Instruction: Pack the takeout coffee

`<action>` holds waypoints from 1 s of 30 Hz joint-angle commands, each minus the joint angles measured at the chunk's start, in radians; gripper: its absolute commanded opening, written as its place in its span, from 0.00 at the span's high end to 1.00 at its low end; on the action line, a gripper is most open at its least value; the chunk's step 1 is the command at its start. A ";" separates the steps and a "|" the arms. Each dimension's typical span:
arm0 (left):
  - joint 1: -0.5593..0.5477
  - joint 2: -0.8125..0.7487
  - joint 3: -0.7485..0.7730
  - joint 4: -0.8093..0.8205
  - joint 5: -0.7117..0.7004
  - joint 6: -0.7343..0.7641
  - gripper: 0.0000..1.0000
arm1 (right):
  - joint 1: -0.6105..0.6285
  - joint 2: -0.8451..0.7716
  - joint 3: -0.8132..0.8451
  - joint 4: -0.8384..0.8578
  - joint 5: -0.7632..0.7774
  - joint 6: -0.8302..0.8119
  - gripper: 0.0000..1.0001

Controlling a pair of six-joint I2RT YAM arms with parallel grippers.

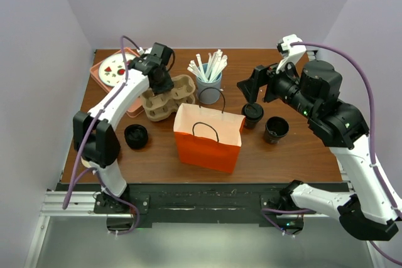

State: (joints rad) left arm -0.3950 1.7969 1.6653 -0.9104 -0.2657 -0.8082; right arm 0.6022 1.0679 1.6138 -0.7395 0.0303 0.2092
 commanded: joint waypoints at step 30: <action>-0.011 -0.562 0.102 -0.024 0.845 0.043 0.65 | 0.004 -0.167 -0.124 0.071 -0.214 0.088 0.14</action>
State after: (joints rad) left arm -0.3973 1.3079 1.8183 -1.0496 0.3988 -0.6994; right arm 0.6022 0.9081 1.4765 -0.7090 -0.1829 0.2756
